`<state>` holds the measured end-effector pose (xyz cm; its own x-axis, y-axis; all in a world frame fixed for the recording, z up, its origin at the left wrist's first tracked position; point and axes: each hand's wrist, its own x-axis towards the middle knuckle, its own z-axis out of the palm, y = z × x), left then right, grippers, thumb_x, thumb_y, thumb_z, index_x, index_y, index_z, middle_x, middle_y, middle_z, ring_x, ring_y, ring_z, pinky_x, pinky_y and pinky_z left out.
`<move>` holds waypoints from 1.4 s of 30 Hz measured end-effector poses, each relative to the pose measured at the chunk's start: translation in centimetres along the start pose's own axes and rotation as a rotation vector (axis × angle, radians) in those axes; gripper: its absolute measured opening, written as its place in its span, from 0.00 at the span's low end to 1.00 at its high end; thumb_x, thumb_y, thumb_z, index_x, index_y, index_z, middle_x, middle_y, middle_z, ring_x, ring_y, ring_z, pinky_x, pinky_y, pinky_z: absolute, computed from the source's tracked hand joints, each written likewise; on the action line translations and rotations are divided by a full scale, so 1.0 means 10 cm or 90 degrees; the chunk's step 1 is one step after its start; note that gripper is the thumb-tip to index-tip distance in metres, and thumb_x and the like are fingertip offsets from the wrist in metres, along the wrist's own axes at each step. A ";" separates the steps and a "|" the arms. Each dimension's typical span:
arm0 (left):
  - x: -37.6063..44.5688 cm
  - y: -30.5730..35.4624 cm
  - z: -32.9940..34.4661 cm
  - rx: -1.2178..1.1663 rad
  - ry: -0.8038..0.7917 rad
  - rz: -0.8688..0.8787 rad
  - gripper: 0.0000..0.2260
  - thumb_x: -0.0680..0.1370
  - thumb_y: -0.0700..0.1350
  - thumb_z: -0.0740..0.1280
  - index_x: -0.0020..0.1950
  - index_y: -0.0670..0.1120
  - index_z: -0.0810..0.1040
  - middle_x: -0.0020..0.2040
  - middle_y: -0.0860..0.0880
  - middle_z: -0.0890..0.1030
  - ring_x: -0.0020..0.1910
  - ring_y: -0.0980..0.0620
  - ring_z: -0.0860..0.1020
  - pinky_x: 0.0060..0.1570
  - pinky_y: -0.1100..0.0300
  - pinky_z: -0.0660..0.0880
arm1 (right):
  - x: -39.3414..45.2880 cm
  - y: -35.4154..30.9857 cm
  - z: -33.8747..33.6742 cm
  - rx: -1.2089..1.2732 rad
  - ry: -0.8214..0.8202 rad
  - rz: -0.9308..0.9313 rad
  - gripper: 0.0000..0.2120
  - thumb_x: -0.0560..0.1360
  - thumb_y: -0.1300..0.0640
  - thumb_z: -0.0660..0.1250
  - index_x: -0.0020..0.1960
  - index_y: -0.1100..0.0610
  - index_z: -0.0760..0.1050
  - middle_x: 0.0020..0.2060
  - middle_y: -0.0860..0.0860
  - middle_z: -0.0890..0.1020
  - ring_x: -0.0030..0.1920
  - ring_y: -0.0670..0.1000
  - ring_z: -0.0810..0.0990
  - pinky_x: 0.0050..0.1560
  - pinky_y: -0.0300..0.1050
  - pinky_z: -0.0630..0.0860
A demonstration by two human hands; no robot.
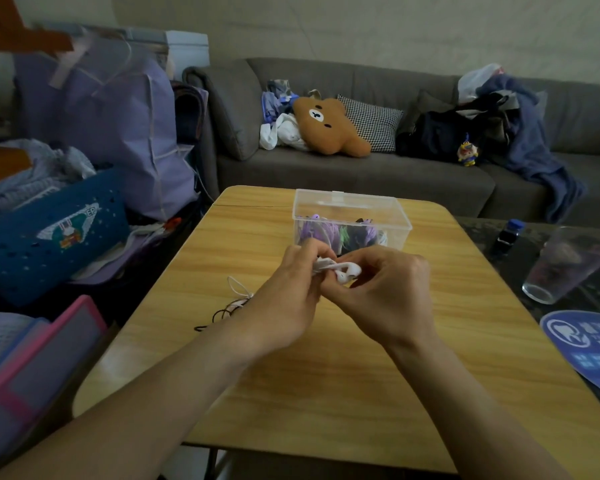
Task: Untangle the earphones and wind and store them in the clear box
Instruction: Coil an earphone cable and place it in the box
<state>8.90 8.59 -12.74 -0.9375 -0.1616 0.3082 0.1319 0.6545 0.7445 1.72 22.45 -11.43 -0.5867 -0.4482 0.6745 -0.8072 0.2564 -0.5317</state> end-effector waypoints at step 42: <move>0.10 0.02 -0.12 0.058 0.046 -0.085 0.11 0.85 0.51 0.55 0.60 0.48 0.73 0.54 0.51 0.75 0.51 0.54 0.75 0.50 0.56 0.74 | 0.02 0.05 0.22 0.248 -0.067 0.272 0.01 0.77 0.59 0.72 0.48 0.55 0.81 0.38 0.51 0.86 0.40 0.47 0.87 0.46 0.52 0.85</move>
<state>8.38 7.71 -11.57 -0.9185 -0.3024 0.2547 -0.0250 0.6874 0.7259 1.36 20.66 -12.70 -0.8288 -0.4622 0.3155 -0.4059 0.1085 -0.9074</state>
